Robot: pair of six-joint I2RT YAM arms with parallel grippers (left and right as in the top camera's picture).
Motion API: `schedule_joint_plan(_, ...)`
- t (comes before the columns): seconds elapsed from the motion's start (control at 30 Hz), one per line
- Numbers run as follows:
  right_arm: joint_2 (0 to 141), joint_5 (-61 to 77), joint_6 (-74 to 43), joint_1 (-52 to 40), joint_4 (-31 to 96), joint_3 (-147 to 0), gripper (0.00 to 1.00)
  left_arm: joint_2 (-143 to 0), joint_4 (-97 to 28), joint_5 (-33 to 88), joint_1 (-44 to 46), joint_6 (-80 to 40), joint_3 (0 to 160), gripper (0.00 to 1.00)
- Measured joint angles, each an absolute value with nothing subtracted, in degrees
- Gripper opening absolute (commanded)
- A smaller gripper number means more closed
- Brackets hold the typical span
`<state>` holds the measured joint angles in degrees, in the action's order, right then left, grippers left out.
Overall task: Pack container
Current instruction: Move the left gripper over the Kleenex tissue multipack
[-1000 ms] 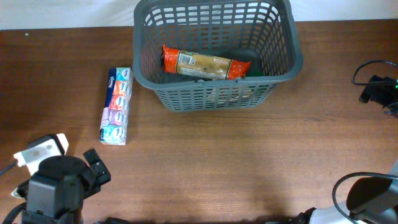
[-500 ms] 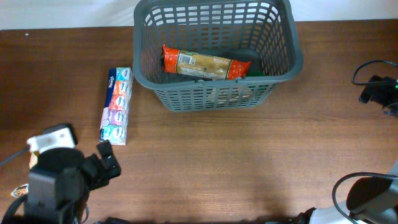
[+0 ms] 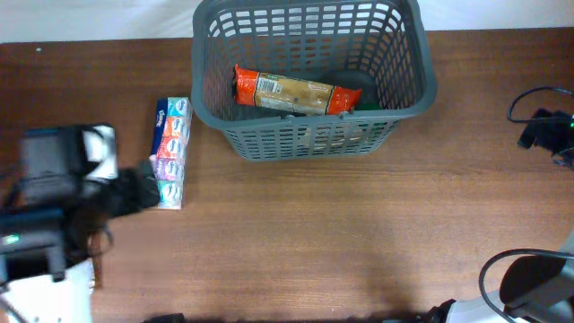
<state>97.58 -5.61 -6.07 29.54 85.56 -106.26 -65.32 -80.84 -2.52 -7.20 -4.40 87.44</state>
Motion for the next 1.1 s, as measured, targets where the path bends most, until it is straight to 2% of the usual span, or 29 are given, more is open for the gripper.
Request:
schedule_joint_plan(0.2,97.56,-5.61,-6.09,29.54,85.45,-106.26,0.99,-68.77,-75.68,16.60,-25.34,2.55,92.60,1.00)
schedule_joint_plan(0.3,97.58,-5.61,-6.07,29.54,85.47,-106.26,0.99,-74.32,-75.94,23.24,-28.34,4.67,93.01,0.99)
schedule_joint_plan(0.57,97.58,-5.61,-6.07,29.54,85.43,-106.26,0.99,-92.05,-77.28,26.26,-28.69,7.16,92.60,1.00)
schedule_joint_plan(0.77,97.58,-5.58,-6.04,29.54,85.43,-106.26,0.99,-94.39,-72.34,23.51,-26.83,9.80,92.58,1.00)
schedule_joint_plan(1.1,97.56,-5.61,-6.04,29.54,85.43,-106.26,0.99,-94.52,-63.75,17.67,-16.62,16.60,92.58,0.99)
